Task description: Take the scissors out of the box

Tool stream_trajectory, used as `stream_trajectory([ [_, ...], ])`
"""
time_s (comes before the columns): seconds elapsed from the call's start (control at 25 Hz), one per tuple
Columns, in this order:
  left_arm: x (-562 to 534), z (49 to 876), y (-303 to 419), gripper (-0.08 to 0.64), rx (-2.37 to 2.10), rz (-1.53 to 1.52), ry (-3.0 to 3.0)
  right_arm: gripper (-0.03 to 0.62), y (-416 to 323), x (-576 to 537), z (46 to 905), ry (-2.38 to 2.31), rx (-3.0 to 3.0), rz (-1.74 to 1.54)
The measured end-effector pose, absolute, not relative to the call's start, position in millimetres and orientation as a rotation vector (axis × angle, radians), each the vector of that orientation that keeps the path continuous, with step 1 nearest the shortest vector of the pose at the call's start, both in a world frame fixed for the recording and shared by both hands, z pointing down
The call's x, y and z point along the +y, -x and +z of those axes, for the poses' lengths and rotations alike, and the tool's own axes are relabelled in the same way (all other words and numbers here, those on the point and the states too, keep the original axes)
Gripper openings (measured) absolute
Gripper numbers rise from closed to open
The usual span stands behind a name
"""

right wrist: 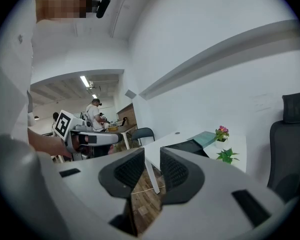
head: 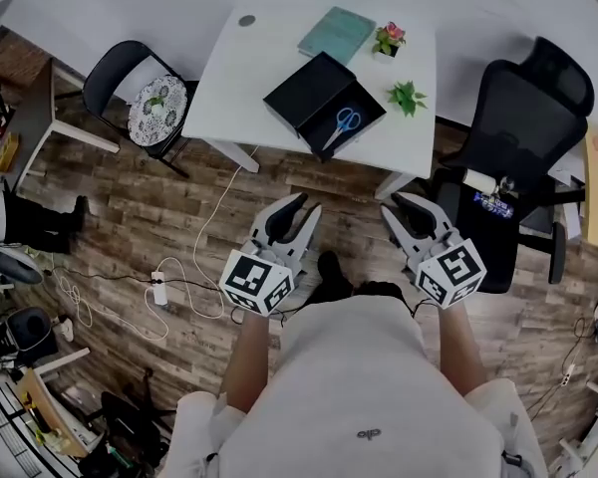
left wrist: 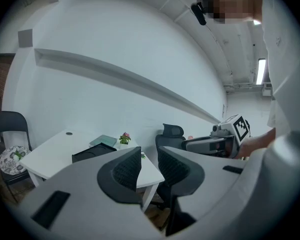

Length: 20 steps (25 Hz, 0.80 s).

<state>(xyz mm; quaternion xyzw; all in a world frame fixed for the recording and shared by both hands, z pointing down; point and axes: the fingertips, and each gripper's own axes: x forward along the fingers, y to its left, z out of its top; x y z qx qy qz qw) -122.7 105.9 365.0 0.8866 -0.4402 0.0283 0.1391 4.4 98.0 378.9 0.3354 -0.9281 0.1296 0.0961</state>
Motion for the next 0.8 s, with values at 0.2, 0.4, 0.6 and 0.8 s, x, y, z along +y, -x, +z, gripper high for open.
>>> stream_trajectory([
  [0.2, 92.1, 373.4, 137.4, 0.11, -1.235, 0.103, -2.566, 0.098, 7.1, 90.0, 384.0, -1.039, -2.72, 0.416],
  [0.4, 87.3, 381.3, 140.0, 0.11, -1.206, 0.109, -2.558, 0.097, 10.6, 87.2, 389.5, -1.061, -2.688, 0.443],
  [0.6, 82.8, 386.6, 139.5, 0.11, -1.195, 0.12, -2.547, 0.097, 13.1, 81.1, 391.5, -1.051, -2.681, 0.452],
  [0.8, 72.8, 392.0, 140.3, 0.11, -1.202, 0.133, -2.523, 0.097, 17.6, 68.4, 392.3, -1.02, -2.693, 0.447],
])
